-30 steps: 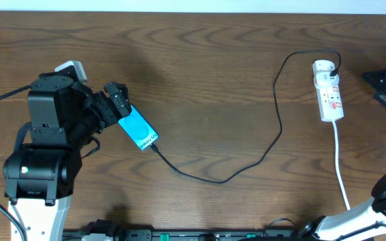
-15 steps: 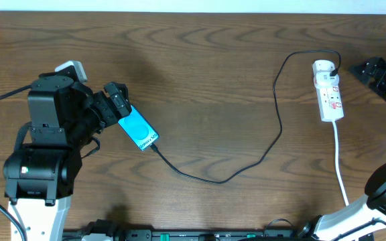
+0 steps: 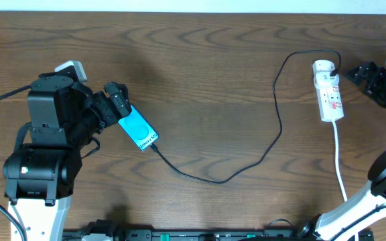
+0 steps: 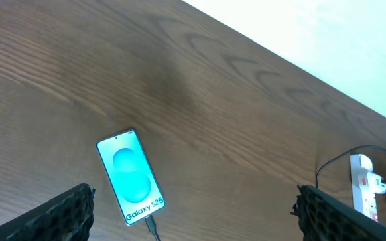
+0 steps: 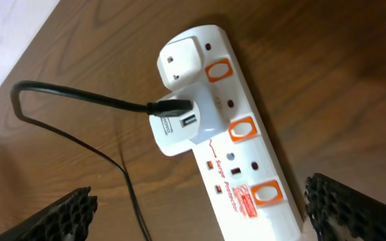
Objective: Plug charger to phone and switch on socket
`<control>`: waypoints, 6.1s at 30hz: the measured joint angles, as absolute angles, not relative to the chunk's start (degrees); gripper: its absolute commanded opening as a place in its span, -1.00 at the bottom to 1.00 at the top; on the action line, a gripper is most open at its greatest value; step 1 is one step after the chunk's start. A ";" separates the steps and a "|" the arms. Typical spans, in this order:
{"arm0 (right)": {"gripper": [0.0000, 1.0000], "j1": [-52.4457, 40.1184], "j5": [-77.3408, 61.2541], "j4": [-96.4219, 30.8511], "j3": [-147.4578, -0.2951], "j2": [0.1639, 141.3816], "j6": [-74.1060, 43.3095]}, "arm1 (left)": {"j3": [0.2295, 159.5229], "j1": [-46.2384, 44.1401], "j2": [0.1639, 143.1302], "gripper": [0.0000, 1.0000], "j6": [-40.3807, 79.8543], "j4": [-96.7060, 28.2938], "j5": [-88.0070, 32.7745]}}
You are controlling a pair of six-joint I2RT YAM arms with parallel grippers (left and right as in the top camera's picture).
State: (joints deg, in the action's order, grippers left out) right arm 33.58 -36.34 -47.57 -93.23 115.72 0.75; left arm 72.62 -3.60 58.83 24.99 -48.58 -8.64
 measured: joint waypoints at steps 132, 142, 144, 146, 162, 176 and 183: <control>0.98 25.80 -32.49 -43.90 -96.53 124.11 -3.64 | 72.62 -3.60 58.83 0.90 24.99 -50.41 -8.64; 0.98 25.52 -31.59 -43.94 -96.53 124.11 -3.44 | 72.62 -3.60 58.83 0.90 24.99 -50.41 -8.64; 0.99 25.30 -31.46 -43.97 -96.53 124.11 -3.42 | 72.62 -3.60 58.83 0.91 24.99 -50.41 -8.64; 0.98 25.02 -31.42 -43.97 -96.53 124.11 -3.42 | 72.62 -3.60 58.83 0.90 24.99 -50.41 -8.64; 0.98 24.86 -29.78 -43.64 -96.53 124.31 -3.44 | 72.62 -3.60 58.83 0.90 24.99 -50.41 -8.64; 0.98 24.82 -30.37 -42.57 -96.53 125.91 -3.42 | 72.62 -3.60 58.83 0.90 24.99 -50.41 -8.64; 0.98 24.77 -31.31 -42.39 -96.53 125.91 -3.42 | 72.62 -3.60 58.83 0.90 24.99 -50.41 -8.64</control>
